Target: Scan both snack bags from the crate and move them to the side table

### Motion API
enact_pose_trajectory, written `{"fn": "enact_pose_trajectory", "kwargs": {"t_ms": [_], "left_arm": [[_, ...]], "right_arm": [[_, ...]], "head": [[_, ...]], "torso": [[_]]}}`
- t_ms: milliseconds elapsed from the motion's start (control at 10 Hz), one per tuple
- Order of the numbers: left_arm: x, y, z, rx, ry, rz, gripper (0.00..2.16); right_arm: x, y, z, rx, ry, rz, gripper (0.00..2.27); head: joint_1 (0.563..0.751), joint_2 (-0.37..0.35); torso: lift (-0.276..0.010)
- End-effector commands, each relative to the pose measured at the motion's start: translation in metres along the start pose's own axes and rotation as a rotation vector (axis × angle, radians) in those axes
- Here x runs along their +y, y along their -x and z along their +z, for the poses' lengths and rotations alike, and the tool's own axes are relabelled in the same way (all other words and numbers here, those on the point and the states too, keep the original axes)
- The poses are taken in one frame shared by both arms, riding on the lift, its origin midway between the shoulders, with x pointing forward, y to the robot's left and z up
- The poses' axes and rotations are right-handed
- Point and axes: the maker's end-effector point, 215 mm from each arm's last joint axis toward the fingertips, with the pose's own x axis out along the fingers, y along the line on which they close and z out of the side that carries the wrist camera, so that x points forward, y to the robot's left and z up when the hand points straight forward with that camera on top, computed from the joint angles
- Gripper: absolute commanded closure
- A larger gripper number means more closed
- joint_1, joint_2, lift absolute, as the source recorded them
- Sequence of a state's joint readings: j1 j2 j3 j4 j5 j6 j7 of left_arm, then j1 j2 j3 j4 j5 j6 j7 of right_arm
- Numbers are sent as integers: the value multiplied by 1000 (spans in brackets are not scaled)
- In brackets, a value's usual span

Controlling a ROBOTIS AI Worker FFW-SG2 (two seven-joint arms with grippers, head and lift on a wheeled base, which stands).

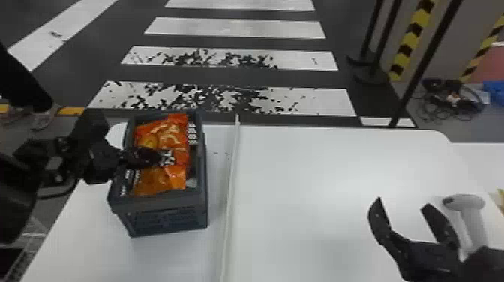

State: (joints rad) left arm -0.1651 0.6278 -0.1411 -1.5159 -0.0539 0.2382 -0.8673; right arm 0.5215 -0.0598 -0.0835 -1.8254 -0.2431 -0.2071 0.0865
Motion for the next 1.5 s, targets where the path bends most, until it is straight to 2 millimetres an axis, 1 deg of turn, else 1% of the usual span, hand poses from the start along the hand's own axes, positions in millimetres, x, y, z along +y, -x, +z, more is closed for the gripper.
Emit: {"fn": "enact_pose_trajectory", "kwargs": {"t_ms": [0, 100, 200, 300, 400, 500, 800, 900, 1100, 1200, 1300, 1400], "left_arm": [[-2, 8, 7, -76, 5, 23, 2132], [-3, 12, 11, -121, 12, 41, 2132], [0, 18, 18, -175, 39, 67, 2132], [1, 19, 32, -229, 31, 86, 2132], [4, 20, 41, -252, 35, 102, 2132], [8, 26, 58, -295, 39, 114, 2132], [26, 49, 95, -394, 84, 185, 2132], [28, 56, 106, -430, 99, 206, 2132], [21, 59, 131, -484, 130, 214, 2135], [9, 60, 147, -509, 132, 203, 2135], [-5, 54, 163, -529, 143, 182, 2135], [-20, 53, 172, -541, 159, 164, 2135]], "right_arm": [[1, 1, -2, 6, 1, 1, 56], [1, 2, -4, 9, 4, 1, 56], [2, 2, -5, 11, 5, 3, 56], [3, 3, -4, 10, 4, 5, 56], [3, 3, -4, 10, 6, 5, 56], [4, 4, -4, 9, 5, 4, 56], [3, 4, -5, 12, 3, 3, 60], [3, 4, -5, 11, 4, 1, 60], [1, 4, 1, 1, 7, -3, 60], [-1, 5, 4, -3, 9, -6, 60], [-1, 6, 7, -8, 10, -7, 60], [-1, 6, 10, -13, 11, -7, 60]], "head": [[695, 13], [695, 16], [695, 16], [695, 15], [695, 13], [695, 11], [695, -3], [695, -3], [695, -8], [695, -18], [695, -35], [695, -56]], "torso": [[-99], [-99], [-99], [-99], [-99], [-99], [-99], [-99], [-99], [-99], [-99], [-99]]}}
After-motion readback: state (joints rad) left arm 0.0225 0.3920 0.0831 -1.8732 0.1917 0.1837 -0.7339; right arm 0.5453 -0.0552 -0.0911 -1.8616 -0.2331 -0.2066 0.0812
